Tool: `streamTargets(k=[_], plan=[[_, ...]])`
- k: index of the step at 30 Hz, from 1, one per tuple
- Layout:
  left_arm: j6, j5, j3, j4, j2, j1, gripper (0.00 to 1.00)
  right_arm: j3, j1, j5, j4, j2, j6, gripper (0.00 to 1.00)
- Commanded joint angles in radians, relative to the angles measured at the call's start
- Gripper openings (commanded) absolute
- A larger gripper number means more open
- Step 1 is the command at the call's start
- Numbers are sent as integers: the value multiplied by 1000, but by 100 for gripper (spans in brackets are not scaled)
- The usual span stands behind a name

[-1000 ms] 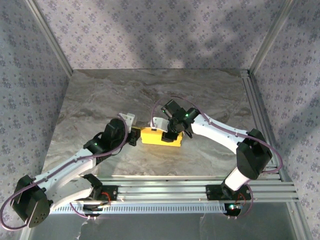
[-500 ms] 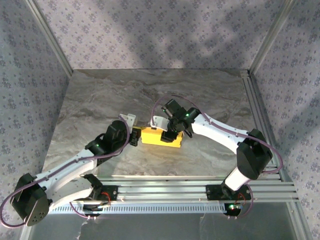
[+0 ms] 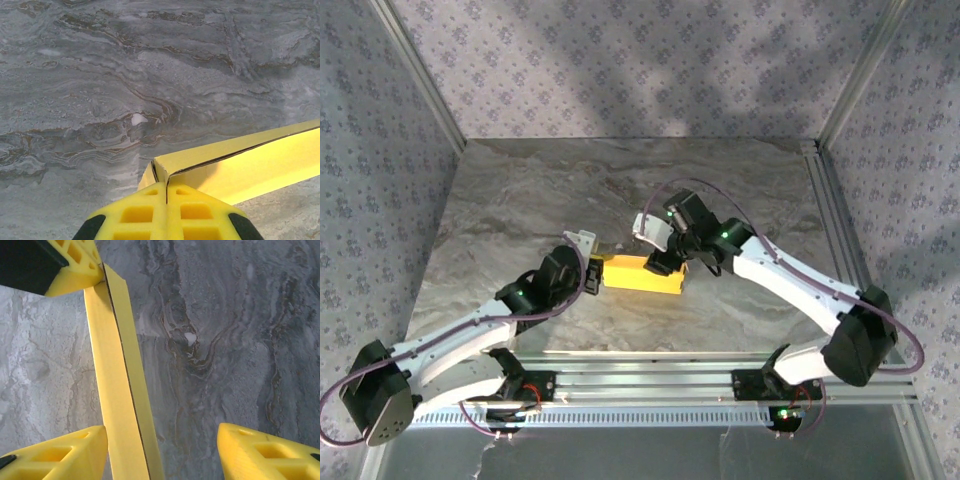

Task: Fold the paper box

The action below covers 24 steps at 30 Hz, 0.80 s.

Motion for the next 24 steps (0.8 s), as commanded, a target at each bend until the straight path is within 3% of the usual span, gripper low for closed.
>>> streamTargets(k=[1,4,9,13,16,24], plan=[[-6,-41,2,-137,34,-16,0,-20,-17,21,32,-84,125,58],[-9,-55,10,-142,40,-27,0,-47,-62,45,67,-169,315,47],[-15,-64,19,-152,43,-34,0,-107,-119,154,12,-315,632,45],[-16,-62,31,-171,34,-36,0,-171,-157,117,-51,-408,646,39],[-15,-63,37,-178,25,-38,0,-159,-160,90,-134,-379,680,31],[-15,-65,60,-208,23,-41,0,-195,-74,159,-197,-346,767,30]])
